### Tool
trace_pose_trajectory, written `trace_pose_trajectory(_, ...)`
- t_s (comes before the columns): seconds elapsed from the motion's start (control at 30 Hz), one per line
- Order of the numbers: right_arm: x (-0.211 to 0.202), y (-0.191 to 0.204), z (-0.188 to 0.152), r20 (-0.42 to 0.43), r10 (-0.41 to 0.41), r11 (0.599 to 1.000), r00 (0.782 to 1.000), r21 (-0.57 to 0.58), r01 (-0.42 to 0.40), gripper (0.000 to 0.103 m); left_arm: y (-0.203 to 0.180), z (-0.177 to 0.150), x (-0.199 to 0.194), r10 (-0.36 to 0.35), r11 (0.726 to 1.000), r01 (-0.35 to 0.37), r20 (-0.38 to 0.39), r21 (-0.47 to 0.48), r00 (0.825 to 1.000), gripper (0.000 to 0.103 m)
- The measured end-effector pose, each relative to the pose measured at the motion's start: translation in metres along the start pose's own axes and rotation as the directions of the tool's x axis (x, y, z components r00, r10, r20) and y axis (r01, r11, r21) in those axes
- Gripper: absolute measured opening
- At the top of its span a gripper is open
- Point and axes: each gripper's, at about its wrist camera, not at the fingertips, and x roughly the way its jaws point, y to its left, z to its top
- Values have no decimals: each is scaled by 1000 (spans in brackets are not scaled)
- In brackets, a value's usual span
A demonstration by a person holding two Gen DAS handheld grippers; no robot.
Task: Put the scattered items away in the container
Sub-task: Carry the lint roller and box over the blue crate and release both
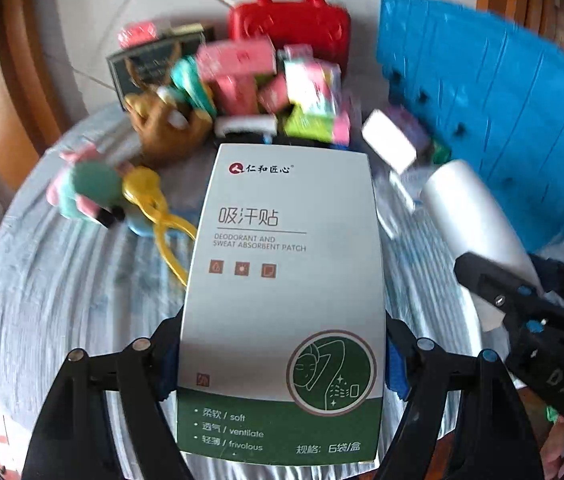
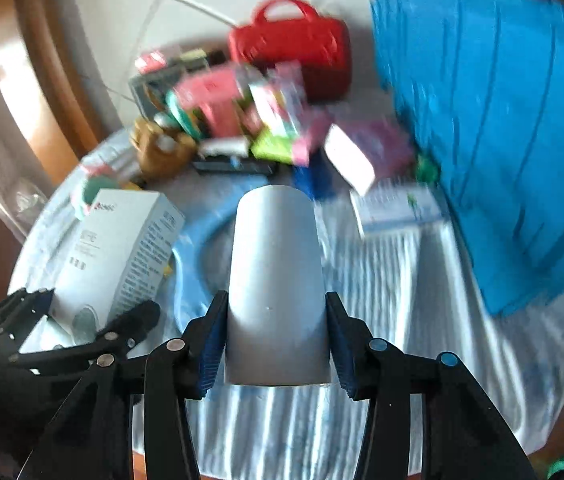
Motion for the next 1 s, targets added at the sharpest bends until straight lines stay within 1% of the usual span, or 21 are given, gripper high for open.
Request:
trace_pose_trajectory(0.17, -38, 22, 26, 81, 20, 998, 997, -53, -16, 46, 13, 17, -47, 16, 999, -13, 95, -37, 995, 76)
trace_pose_trajectory(0.23, -53, 29, 34, 111, 38, 997, 993, -72, -30, 46, 15, 24, -65, 14, 999, -8, 131, -49, 991, 76)
trace_pose_trajectory(0.33, -76, 38, 48, 157, 43, 994, 987, -105, -26, 46, 17, 35, -90, 12, 997, 2, 177, -79, 984, 76)
trace_pose_trajectory(0.43, -100, 41, 64, 214, 52, 991, 976, -129, -25, 46, 13, 46, -109, 19, 996, 1, 221, -88, 975, 76)
trace_pose_trajectory(0.57, -124, 34, 81, 272, 60, 989, 961, -146, -21, 46, -6, 66, -128, 12, 997, 12, 282, -83, 959, 76)
trace_pose_trajectory(0.63, -135, 21, 93, 305, 52, 989, 951, -146, -8, 46, -21, 75, -134, 1, 997, 22, 308, -73, 952, 76)
trace_pose_trajectory(0.7, -145, 3, 104, 337, 36, 990, 941, -142, 13, 46, -44, 89, -137, -13, 998, 31, 332, -50, 943, 76)
trace_pose_trajectory(0.77, -155, -18, 118, 365, 15, 990, 931, -139, 38, 46, -74, 106, -138, -29, 999, 41, 361, -27, 932, 76)
trace_pose_trajectory(0.8, -158, -29, 124, 377, 4, 989, 926, -139, 53, 46, -89, 115, -137, -35, 999, 45, 368, -21, 929, 76)
trace_pose_trajectory(0.87, -166, -63, 142, 403, -24, 987, 915, -136, 86, 46, -126, 139, -134, -59, 998, 67, 375, -9, 925, 76)
trace_pose_trajectory(0.93, -174, -102, 162, 424, -33, 988, 905, -124, 94, 46, -164, 165, -131, -76, 997, 83, 381, 0, 921, 76)
trace_pose_trajectory(1.0, -184, -148, 186, 447, -74, 985, 891, -105, 134, 46, -206, 192, -127, -108, 994, 104, 375, 32, 921, 76)
